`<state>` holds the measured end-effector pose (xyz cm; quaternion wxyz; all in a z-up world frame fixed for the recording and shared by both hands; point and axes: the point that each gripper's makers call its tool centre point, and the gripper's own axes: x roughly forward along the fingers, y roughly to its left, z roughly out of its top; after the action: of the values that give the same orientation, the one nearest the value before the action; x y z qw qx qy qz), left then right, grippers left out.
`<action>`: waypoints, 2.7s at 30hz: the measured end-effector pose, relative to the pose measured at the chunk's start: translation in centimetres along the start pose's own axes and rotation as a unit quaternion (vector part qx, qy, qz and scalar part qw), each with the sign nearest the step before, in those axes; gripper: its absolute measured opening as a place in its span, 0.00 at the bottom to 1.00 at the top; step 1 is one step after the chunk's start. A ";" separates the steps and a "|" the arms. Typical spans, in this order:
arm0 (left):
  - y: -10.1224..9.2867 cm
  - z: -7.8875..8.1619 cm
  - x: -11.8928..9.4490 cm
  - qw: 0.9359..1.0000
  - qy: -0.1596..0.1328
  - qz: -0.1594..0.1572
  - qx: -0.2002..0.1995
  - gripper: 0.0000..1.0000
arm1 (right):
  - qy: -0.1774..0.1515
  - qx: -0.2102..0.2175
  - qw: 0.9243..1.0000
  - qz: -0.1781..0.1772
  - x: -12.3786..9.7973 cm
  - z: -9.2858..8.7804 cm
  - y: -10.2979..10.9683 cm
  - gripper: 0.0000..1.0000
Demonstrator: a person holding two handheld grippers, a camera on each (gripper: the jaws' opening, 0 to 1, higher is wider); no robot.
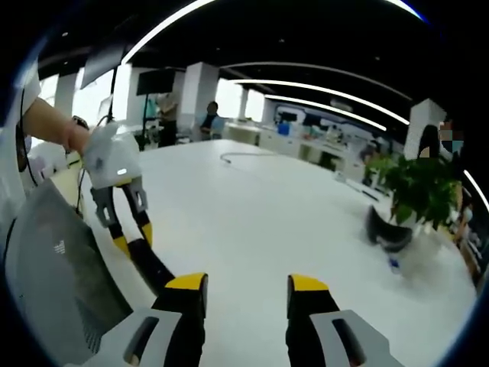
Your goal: Press the specified remote control buttons in sequence, fully releasing each button before pressing the next.
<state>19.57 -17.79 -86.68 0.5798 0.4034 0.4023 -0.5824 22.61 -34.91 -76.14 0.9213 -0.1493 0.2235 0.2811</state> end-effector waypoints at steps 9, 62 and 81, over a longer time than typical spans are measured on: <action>-0.4 0.0 0.0 1.000 -0.010 0.000 -0.005 0.24 | 0.015 -0.008 1.000 0.020 0.3 -0.4 0.9 0.38; -1.7 0.1 -0.2 0.978 -0.201 0.024 -0.052 0.24 | 0.187 -0.126 0.933 0.280 4.5 -3.7 9.6 0.08; -1.7 0.4 -0.4 0.968 -0.248 0.014 -0.030 0.24 | 0.244 -0.162 0.904 0.313 4.1 -6.3 9.6 0.00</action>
<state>17.87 -18.04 -86.14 0.6817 0.2345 0.2579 -0.6433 17.95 -27.97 -84.99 0.6658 -0.2825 0.4278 0.5421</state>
